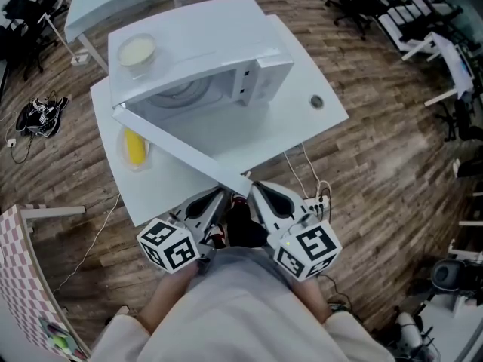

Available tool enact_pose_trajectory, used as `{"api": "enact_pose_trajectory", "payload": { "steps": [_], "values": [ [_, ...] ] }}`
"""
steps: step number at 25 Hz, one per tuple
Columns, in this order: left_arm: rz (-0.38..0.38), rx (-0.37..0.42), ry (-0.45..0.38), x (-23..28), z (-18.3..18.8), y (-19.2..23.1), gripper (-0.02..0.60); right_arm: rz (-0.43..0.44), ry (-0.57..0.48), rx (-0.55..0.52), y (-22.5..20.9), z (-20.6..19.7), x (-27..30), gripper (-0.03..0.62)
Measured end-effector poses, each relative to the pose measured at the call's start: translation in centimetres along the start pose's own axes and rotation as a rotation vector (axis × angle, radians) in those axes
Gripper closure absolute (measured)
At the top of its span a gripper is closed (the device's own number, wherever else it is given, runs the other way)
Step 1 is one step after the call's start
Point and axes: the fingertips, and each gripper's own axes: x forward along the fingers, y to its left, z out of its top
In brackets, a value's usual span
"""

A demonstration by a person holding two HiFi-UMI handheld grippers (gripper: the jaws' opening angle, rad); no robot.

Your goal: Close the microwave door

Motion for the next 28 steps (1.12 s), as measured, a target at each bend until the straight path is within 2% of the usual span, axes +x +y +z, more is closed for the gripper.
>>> {"api": "enact_pose_trajectory", "payload": {
  "steps": [28],
  "values": [
    [0.008,-0.039,0.038,3.7,0.6,1.5,0.565,-0.009,-0.005,0.017,-4.4,2.3,1.7,0.574]
  ]
}}
